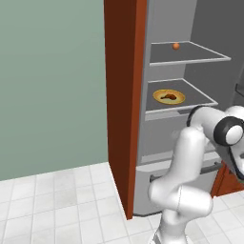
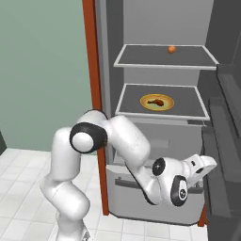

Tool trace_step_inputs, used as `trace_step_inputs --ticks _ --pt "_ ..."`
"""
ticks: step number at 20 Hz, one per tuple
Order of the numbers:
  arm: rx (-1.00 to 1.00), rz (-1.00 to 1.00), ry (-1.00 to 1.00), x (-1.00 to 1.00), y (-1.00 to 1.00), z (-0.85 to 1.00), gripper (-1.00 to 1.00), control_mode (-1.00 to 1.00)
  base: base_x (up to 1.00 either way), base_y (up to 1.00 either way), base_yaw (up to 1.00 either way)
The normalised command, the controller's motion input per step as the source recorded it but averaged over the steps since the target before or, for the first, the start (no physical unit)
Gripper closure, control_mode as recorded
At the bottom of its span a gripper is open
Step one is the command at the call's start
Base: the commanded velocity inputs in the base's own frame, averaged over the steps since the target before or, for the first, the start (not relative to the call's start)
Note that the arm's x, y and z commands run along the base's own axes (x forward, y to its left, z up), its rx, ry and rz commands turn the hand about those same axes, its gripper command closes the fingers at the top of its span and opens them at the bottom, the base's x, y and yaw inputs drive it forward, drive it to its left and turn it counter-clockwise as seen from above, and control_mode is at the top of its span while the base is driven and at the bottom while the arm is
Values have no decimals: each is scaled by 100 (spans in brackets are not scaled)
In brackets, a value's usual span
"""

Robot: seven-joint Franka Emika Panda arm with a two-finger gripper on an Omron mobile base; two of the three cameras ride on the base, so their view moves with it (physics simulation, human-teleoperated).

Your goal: Retrieve the chicken drumstick from the fridge and place it on the saucepan with marinade on the stove.

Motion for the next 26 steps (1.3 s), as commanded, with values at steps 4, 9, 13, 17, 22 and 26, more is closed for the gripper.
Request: trace_step_inputs --ticks 4,9,13,17,22,26 --pt "-3 3 -1 -36 94 92 -100 -100 0 0 0" --pt "0 0 1 -29 91 100 -100 -100 0 0 0" --pt "0 0 12 -1 78 88 -100 -100 0 0 0" --pt "0 -9 43 0 -24 17 -100 -100 0 0 0" --pt "0 -27 67 6 -96 -20 -100 -100 0 0 0" --pt "0 -25 60 22 -92 -47 -100 -100 0 0 0"
